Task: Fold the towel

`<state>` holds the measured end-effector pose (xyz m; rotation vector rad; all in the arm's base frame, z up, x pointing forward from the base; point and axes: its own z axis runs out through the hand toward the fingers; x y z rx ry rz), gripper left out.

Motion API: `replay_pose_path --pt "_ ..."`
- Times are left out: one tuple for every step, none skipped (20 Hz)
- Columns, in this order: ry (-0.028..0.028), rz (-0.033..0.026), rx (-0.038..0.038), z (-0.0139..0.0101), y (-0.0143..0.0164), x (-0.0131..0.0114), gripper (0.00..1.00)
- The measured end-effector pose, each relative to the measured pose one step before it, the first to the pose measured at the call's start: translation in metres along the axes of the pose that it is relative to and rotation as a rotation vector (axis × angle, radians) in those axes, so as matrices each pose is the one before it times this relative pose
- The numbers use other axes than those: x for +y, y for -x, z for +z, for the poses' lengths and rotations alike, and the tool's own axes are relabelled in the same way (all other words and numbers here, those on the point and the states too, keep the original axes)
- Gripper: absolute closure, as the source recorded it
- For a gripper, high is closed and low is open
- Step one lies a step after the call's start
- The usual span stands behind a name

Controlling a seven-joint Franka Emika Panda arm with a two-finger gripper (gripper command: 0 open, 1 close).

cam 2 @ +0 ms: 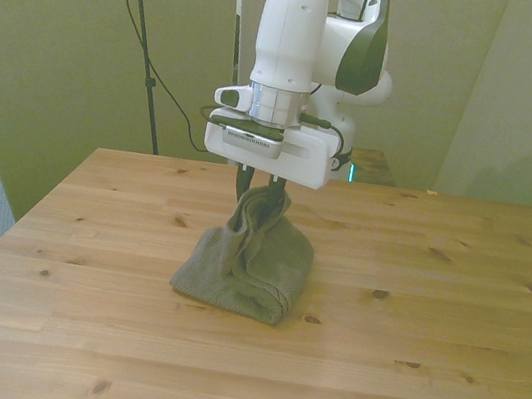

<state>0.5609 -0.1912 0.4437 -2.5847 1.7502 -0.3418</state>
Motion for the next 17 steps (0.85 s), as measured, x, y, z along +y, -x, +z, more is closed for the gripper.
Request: replay_pose_path --pt "-0.00113 -0.00056 0.00039 -0.00065 -0.00119 0.00100 0.00" --pt "-0.00292 -0.00048 0.00190 -0.00208 -0.00046 0.00034 0.00" --pt "-0.00484 0.00003 0.00274 -0.00355 -0.00017 0.00015 0.00" --pt "-0.00371 -0.00053 0.00073 -0.00531 0.00063 0.00037 0.00" --pt "-0.00273 -0.00248 -0.00076 -0.00648 0.00176 0.00019 0.00" --pt "0.00089 -0.00573 -0.00125 -0.00753 0.00301 0.00095 0.00" --pt "0.00626 -0.01105 -0.00221 -0.00870 0.00530 0.00128 0.00" --pt "0.01264 -0.01383 -0.00406 -0.00906 0.00788 0.00137 0.00" --pt "0.01970 -0.01419 0.00178 -0.00931 0.00932 0.00177 0.00" --pt "0.01592 -0.01012 0.00080 -0.00898 0.01193 0.00073 0.00" --pt "0.00904 -0.00928 -0.00566 -0.00763 0.01507 -0.00033 0.00" --pt "0.00131 -0.01441 -0.00815 -0.00635 0.01549 -0.00041 0.00" --pt "-0.00622 -0.02125 -0.01780 -0.00616 0.02004 -0.00119 0.00" --pt "-0.01039 -0.02163 -0.02248 -0.00442 0.02116 -0.00156 0.00" --pt "-0.00625 -0.02343 -0.01802 -0.00391 0.02134 0.00042 0.00" --pt "-0.00683 -0.02557 -0.01180 -0.00450 0.02061 0.00049 0.00" --pt "-0.00428 -0.02689 -0.00633 -0.00493 0.02016 0.00085 0.00"
